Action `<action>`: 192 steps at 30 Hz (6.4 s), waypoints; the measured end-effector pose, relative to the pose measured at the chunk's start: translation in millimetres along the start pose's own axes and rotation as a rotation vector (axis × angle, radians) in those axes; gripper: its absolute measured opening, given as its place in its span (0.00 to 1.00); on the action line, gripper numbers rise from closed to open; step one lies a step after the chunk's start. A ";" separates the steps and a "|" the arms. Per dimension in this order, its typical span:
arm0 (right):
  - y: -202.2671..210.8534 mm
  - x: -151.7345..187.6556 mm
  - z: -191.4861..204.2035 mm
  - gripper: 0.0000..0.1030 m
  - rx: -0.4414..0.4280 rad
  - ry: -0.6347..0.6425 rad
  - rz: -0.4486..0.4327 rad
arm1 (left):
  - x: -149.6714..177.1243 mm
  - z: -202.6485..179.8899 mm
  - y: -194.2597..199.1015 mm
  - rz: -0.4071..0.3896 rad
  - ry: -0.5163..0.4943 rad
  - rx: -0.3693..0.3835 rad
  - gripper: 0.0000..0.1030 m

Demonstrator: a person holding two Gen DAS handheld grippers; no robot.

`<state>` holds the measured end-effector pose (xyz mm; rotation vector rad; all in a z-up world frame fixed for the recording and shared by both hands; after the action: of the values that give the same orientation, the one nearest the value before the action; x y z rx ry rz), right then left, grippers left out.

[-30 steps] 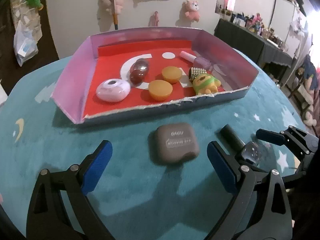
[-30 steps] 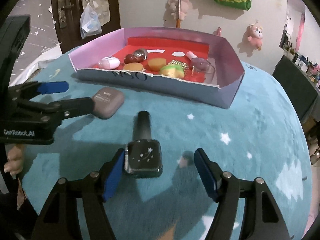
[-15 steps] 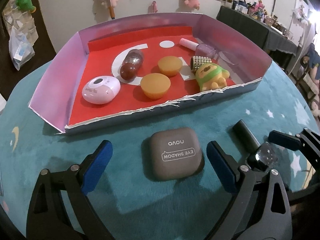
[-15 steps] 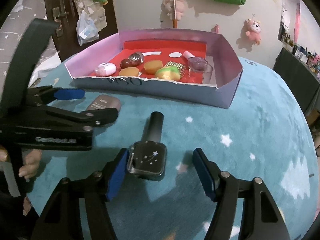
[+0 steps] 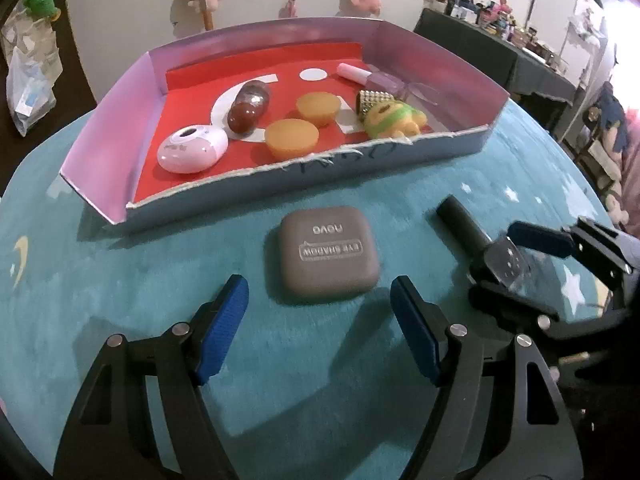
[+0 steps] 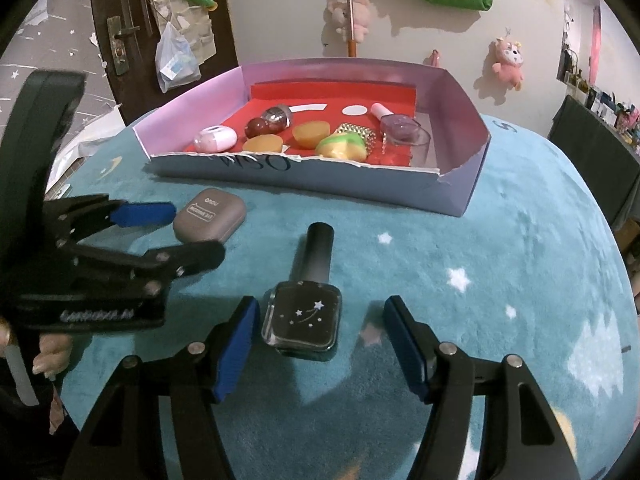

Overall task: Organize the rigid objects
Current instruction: 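Grasp the grey eye shadow case with the left gripper while the right holds the black polish, then carry the eye shadow case and black polish into the pink box and lower them, then open both grippers to release the case and polish in the box, then lift both open grippers up out of the box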

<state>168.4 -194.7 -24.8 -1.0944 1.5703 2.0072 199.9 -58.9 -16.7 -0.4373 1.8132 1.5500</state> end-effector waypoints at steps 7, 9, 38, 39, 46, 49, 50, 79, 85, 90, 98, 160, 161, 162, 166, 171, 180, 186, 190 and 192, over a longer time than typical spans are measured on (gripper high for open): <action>-0.7 0.0 0.1 0.66 0.007 0.004 0.000 | -11.6 1.6 -9.2 0.000 0.007 -0.005 0.71; -1.3 0.0 0.7 0.66 0.008 0.009 0.002 | -15.8 -0.1 -14.9 0.006 0.001 0.001 0.71; 25.9 -43.4 12.4 0.40 -0.119 0.014 -0.111 | -44.1 10.9 37.6 -0.106 0.017 0.047 0.49; 26.2 -54.5 13.1 0.40 -0.127 0.024 -0.125 | -51.7 14.6 38.0 -0.107 0.015 0.048 0.49; -11.7 -134.6 6.6 0.40 -0.172 0.040 -0.114 | -109.1 56.2 11.8 -0.054 -0.010 0.014 0.49; -38.8 -156.8 2.5 0.40 -0.180 0.033 -0.069 | -126.2 71.0 -6.6 -0.021 -0.024 -0.008 0.49; -49.3 -163.0 1.4 0.40 -0.177 0.037 -0.051 | -130.8 75.4 -13.5 -0.008 -0.024 -0.010 0.49; -195.8 -169.1 -6.0 0.40 -0.061 0.174 0.268 | -135.3 91.7 -120.3 0.266 -0.190 -0.133 0.49; -195.4 -168.0 -6.7 0.39 -0.065 0.172 0.274 | -137.2 92.6 -121.0 0.270 -0.191 -0.131 0.50; -195.2 -167.1 -7.0 0.40 -0.065 0.175 0.276 | -143.9 97.6 -127.1 0.271 -0.193 -0.129 0.50; -195.5 -165.1 -6.7 0.40 -0.062 0.182 0.274 | -139.8 99.8 -125.0 0.265 -0.197 -0.124 0.50; 6.5 -131.4 -25.5 1.00 0.136 0.033 -0.291 | -109.0 60.6 40.7 -0.362 0.114 -0.105 0.92; 1.2 -130.0 -26.7 1.00 0.142 0.035 -0.291 | -108.9 61.7 34.0 -0.360 0.115 -0.110 0.92; -5.7 -129.0 -28.3 1.00 0.142 0.032 -0.292 | -108.7 62.5 28.8 -0.359 0.115 -0.116 0.92; -28.0 -127.4 -37.0 1.00 0.163 0.016 -0.289 | -109.0 65.3 7.1 -0.354 0.099 -0.143 0.92; -46.5 -127.6 -48.1 1.00 0.183 -0.002 -0.285 | -106.5 67.2 -13.2 -0.346 0.086 -0.174 0.92; -57.5 -123.6 -53.7 1.00 0.197 -0.010 -0.289 | -98.7 74.0 -29.7 -0.329 0.119 -0.199 0.92; -61.2 -123.4 -52.2 1.00 0.201 -0.001 -0.294 | -97.3 72.8 -32.8 -0.328 0.098 -0.227 0.92; -58.9 -124.1 -51.5 1.00 0.201 0.003 -0.308 | -97.8 74.0 -31.7 -0.335 0.107 -0.235 0.92; -58.3 -124.6 -50.5 1.00 0.194 0.000 -0.313 | -98.6 74.8 -30.4 -0.345 0.113 -0.243 0.92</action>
<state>305.1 -202.3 27.4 -1.1793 1.4547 1.6164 310.2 -12.3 26.9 -0.9182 1.5347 1.5266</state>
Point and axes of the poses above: each gripper's, at about its wrist camera, not at the fingertips, and y roughly against the way its jaws point, z to its left, x to its underside, the point moved 7 cm from there along -y, roughly the way its jaws point, and after that the axes turned 10 degrees about -z, right-handed, at the moved point
